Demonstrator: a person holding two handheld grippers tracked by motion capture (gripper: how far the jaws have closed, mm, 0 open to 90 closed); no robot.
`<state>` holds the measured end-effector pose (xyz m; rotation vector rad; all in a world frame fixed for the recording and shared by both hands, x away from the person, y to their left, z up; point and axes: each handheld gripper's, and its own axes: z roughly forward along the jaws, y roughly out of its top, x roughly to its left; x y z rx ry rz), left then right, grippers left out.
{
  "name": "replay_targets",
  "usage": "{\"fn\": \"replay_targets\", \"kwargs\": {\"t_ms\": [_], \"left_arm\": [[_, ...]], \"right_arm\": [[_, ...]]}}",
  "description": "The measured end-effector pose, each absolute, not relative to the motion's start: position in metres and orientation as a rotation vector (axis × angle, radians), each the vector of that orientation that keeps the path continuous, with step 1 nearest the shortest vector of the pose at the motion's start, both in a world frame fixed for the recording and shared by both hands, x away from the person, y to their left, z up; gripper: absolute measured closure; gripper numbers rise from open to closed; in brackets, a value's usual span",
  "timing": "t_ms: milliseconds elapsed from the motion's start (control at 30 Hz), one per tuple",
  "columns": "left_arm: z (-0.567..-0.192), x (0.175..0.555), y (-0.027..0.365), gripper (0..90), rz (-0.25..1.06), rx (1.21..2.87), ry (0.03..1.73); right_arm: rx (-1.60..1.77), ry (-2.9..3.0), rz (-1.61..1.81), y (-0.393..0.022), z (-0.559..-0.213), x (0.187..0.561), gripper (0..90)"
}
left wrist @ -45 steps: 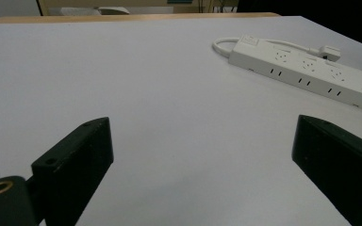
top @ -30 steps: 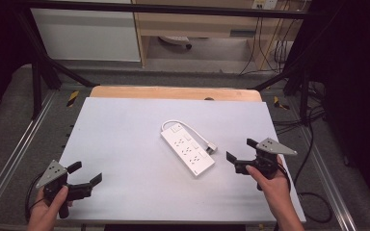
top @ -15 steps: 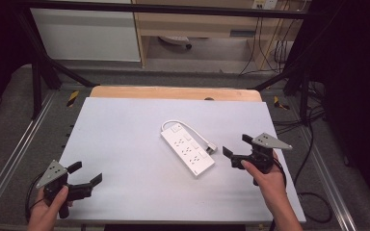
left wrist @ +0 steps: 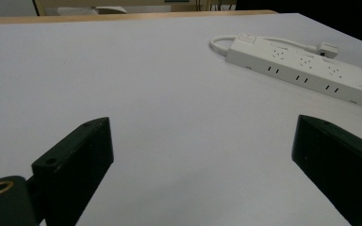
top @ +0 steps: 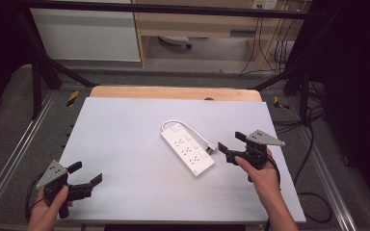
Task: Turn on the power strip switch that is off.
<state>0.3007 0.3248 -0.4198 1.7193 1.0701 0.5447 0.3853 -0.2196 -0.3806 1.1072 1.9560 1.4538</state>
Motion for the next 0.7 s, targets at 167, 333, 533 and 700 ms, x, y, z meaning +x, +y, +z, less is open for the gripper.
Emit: {"fn": "replay_targets", "kwargs": {"t_ms": [167, 333, 533, 700], "left_arm": [[-0.42, 0.301, 0.325, 6.1, 0.545, 1.719, 1.07], [-0.42, 0.301, 0.325, 6.1, 0.544, 1.721, 1.069], [-0.42, 0.301, 0.325, 6.1, 0.544, 1.724, 1.067], [-0.42, 0.301, 0.325, 6.1, 0.544, 1.725, 1.067]], "right_arm": [[1.094, 1.968, 1.452, -0.215, -0.381, 0.388, 21.9], [1.079, 1.981, 1.444, -0.209, -0.383, 0.391, 25.0], [1.069, 1.992, 1.432, -0.204, -0.385, 0.394, 30.5], [1.066, 1.996, 1.426, -0.2, -0.387, 0.396, 36.9]]}}
